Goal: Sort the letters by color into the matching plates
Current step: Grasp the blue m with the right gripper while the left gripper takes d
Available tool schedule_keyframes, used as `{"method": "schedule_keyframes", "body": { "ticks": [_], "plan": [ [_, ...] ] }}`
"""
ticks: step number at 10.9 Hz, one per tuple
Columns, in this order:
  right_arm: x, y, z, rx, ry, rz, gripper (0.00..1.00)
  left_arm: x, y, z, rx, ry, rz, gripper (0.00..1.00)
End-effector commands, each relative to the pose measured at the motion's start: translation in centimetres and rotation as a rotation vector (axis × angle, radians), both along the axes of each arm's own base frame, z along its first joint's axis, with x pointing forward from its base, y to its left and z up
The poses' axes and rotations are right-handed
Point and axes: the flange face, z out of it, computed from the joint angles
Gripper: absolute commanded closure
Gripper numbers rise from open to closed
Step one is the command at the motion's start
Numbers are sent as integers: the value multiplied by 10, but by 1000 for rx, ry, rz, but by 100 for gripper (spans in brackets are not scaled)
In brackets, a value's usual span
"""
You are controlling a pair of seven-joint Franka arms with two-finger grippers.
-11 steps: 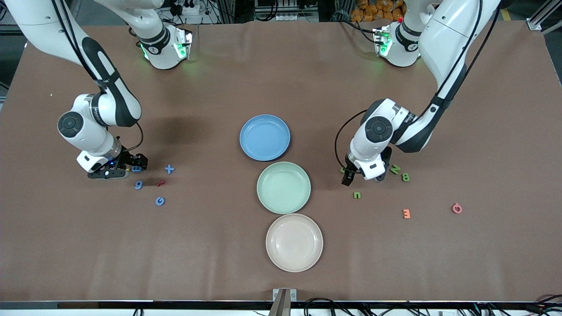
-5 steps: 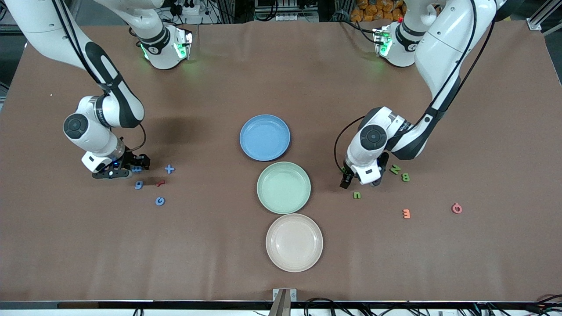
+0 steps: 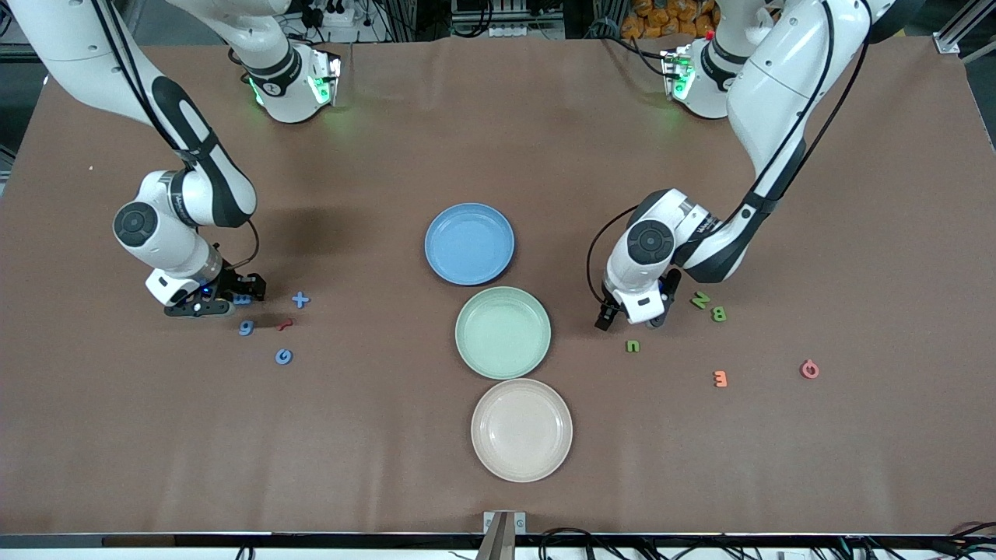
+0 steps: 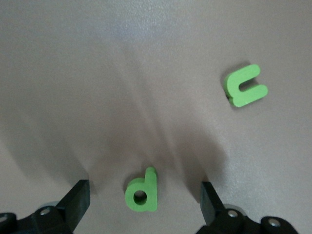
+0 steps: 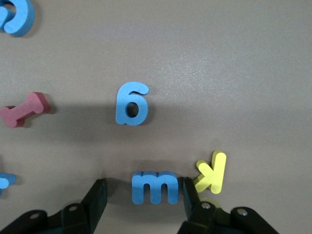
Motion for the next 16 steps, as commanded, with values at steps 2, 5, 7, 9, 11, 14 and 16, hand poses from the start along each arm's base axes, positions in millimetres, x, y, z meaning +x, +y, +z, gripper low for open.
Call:
{"method": "schedule_keyframes", "body": {
  "ticks": [2,5,7,9,11,14,16],
  "plan": [
    [-2,-3,-6,0,-11,7,36,1,-5,-2,12,-17,-11,0],
    [-2,-4,-6,-1,-11,4,75,0,-5,-2,7,-25,-5,100],
    [-1,-5,-1,-2,-11,1,100,2,-6,0,-4,-36,-3,100],
    [3,-4,10,-1,-13,-9,100,2,-6,0,-3,-37,-6,100],
    [10,-3,31,5,20,-26,100,12,0,9,-9,-57,-7,100],
    [19,18,62,45,7,-43,100,43,-16,57,-55,-157,-3,100],
    [26,41,82,69,35,-83,100,60,-36,92,-105,-218,-1,100]
  ]
}}
